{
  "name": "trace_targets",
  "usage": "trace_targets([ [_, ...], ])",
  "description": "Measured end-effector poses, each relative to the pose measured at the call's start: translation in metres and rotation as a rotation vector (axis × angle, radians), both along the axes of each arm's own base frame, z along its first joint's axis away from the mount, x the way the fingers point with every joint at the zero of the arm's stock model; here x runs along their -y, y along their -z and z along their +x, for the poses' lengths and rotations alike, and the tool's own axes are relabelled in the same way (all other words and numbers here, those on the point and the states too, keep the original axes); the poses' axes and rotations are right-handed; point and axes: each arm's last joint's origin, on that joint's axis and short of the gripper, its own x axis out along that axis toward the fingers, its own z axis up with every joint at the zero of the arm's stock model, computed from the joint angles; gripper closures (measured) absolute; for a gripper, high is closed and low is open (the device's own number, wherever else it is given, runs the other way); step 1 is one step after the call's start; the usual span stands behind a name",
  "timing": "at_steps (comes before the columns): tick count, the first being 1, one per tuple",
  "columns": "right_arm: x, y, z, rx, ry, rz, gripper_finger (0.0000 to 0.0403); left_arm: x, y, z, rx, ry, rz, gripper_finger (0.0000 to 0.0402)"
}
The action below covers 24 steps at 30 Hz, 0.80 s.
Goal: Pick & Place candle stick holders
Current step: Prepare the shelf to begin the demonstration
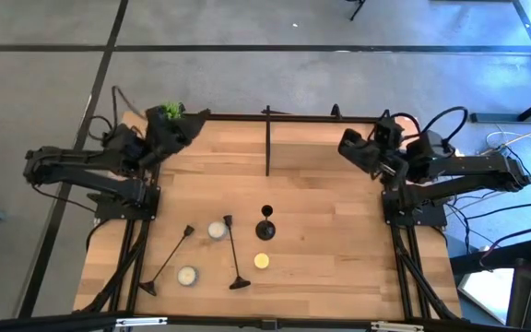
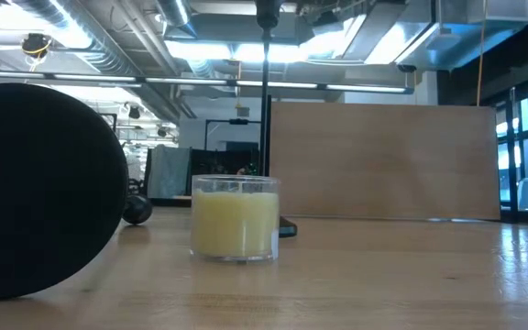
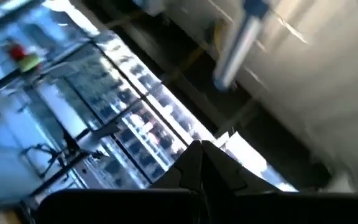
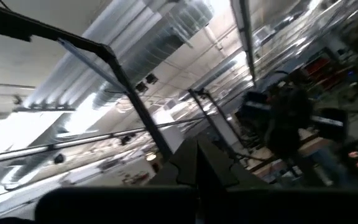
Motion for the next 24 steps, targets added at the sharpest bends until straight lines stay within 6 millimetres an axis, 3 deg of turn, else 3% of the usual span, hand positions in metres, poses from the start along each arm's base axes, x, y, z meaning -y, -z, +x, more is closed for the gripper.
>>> trace_targets([
  [5,0.003,0.004,0.003,-0.049,0.119,0.0,0.0402,-0.008,-0.022,0.035,-0.271,0.223,0.194,0.04],
  [8,0.005,0.006,0.003,-0.063,0.175,-0.007,0.0402,-0.014,-0.047,0.057,-0.392,0.269,0.349,0.04],
  [11,0.006,0.006,0.003,-0.067,0.214,-0.006,0.0402,-0.018,-0.067,0.08,-0.532,0.263,0.499,0.04],
  [15,0.007,0.01,0.005,-0.115,0.246,-0.009,0.0402,-0.027,-0.077,0.105,-0.78,0.111,0.596,0.04],
  [19,0.007,0.018,0.008,-0.207,0.286,-0.033,0.0402,-0.037,-0.07,0.133,-0.964,0.06,0.633,0.04],
  [24,0.008,0.027,0.01,-0.299,0.308,-0.07,0.0402,-0.051,-0.037,0.176,-1.113,0.28,0.699,0.04],
])
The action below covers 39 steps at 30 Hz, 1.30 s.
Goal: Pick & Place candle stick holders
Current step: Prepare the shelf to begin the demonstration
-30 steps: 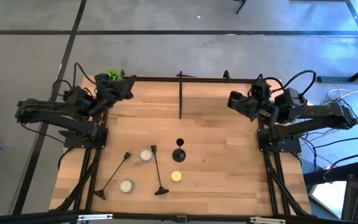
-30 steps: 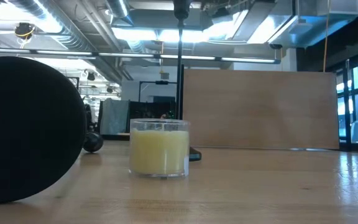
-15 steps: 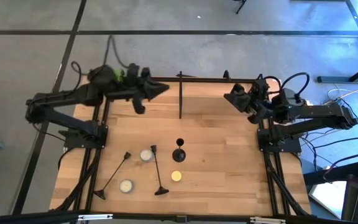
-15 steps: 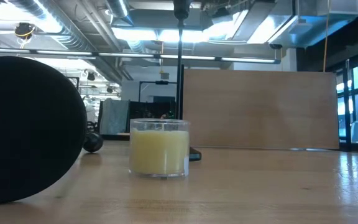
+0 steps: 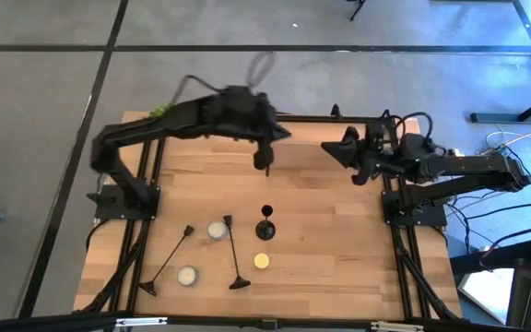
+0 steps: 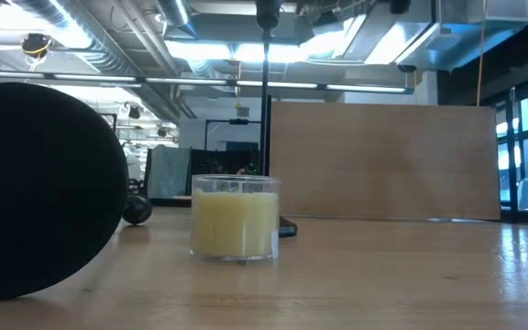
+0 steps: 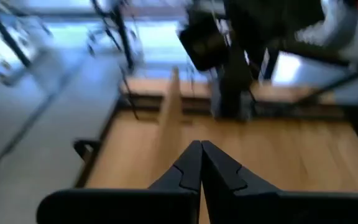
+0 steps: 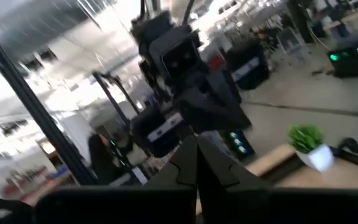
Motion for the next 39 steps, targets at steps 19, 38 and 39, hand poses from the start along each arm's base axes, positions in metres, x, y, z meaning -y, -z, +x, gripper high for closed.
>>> trace_targets([
  [19,0.001,0.006,-0.023,-0.15,0.068,-0.094,0.0185,-0.035,0.07,0.064,-0.452,0.124,0.296,0.0235],
  [38,0.001,0.004,-0.026,-0.133,0.058,-0.08,0.0153,-0.056,0.1,0.084,-0.446,0.127,0.252,0.0215],
  [39,0.001,0.004,-0.026,-0.132,0.057,-0.08,0.0153,-0.056,0.103,0.086,-0.445,0.133,0.249,0.0215],
])
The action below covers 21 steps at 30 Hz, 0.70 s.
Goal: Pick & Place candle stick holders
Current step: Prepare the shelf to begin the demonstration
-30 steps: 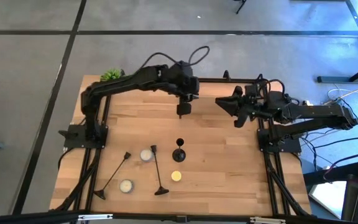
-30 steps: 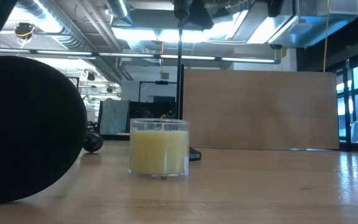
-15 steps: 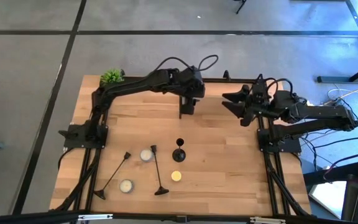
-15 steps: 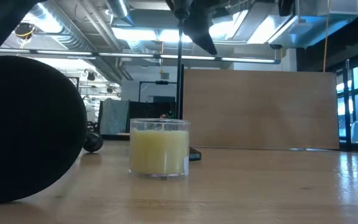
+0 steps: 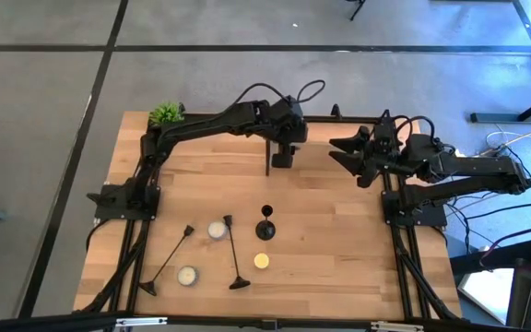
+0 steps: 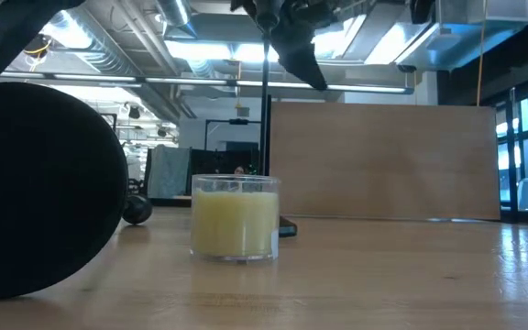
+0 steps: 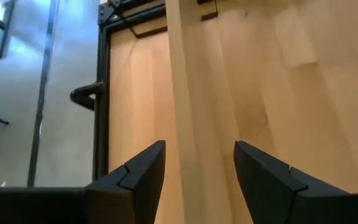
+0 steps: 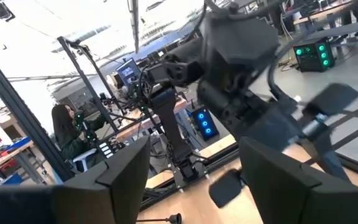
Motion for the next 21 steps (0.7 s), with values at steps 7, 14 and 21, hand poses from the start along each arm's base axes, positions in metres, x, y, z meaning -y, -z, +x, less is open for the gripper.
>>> trace_targets([
  [7,0.0,0.0,0.0,0.003,-0.003,0.014,0.0153,-0.004,0.025,0.013,-0.066,-0.004,0.053,0.0215],
  [14,0.0,0.0,0.0,0.002,-0.003,0.014,0.0153,-0.015,0.04,0.019,-0.074,-0.029,0.054,0.0218],
  [21,0.0,0.001,0.0,-0.004,-0.006,0.016,0.0153,-0.015,0.041,0.019,-0.07,-0.038,0.036,0.0268],
])
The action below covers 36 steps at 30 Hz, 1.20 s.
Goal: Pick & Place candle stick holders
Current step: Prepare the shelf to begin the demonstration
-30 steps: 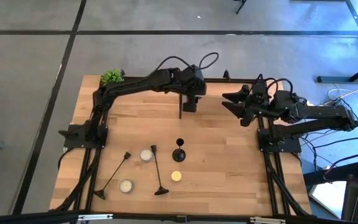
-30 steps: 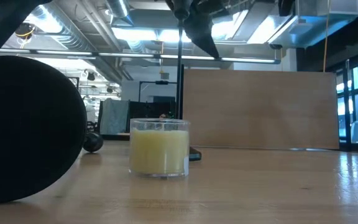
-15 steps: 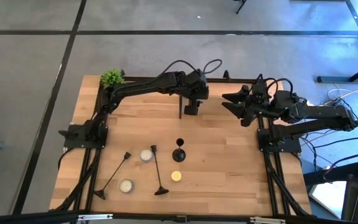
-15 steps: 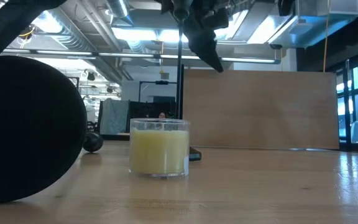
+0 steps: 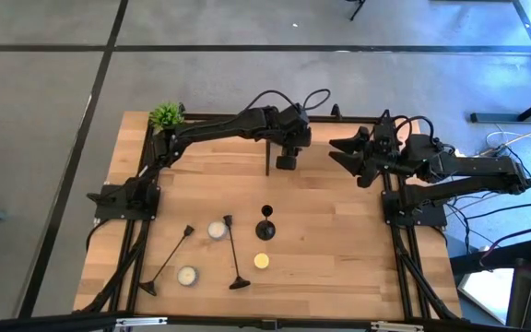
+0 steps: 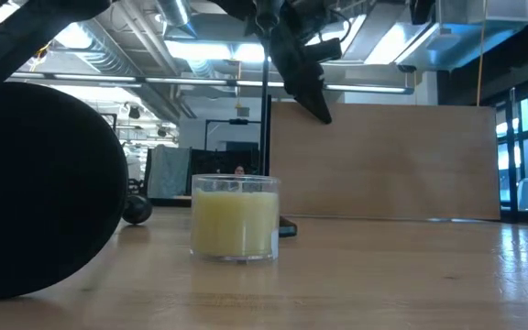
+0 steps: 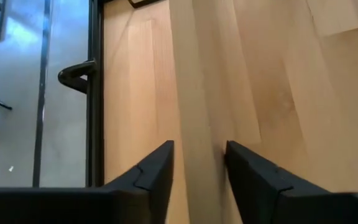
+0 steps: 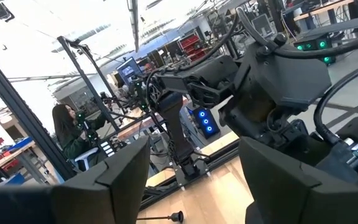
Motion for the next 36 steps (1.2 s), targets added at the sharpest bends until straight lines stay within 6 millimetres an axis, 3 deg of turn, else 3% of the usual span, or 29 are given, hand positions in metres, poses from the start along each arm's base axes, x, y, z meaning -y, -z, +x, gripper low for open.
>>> trace_targets([
  [6,0.0,0.0,0.0,0.0,-0.006,0.001,0.0153,0.003,-0.001,0.0,0.017,-0.024,-0.039,0.0362],
  [12,0.0,0.0,0.0,0.0,-0.017,0.0,0.0153,0.004,-0.003,-0.003,0.002,-0.084,-0.042,0.0362],
  [16,-0.001,0.0,0.0,0.001,-0.029,0.001,0.0153,0.001,-0.016,-0.012,-0.01,-0.173,-0.171,0.0362],
  [23,-0.003,-0.011,-0.001,0.117,-0.091,-0.011,0.0153,-0.017,-0.07,-0.029,0.2,-0.374,-0.368,0.0362],
  [28,-0.003,-0.016,-0.002,0.166,-0.1,-0.028,0.0153,-0.045,-0.113,-0.044,0.459,-0.506,-0.395,0.0362],
  [31,-0.003,-0.016,-0.002,0.163,-0.1,-0.028,0.0153,-0.054,-0.141,-0.071,0.552,-0.531,-0.42,0.0362],
  [33,-0.003,-0.016,-0.002,0.163,-0.1,-0.028,0.0153,-0.049,-0.162,-0.093,0.591,-0.546,-0.438,0.0362],
  [36,-0.003,-0.016,-0.002,0.163,-0.1,-0.028,0.0153,-0.045,-0.185,-0.108,0.681,-0.507,-0.469,0.0362],
])
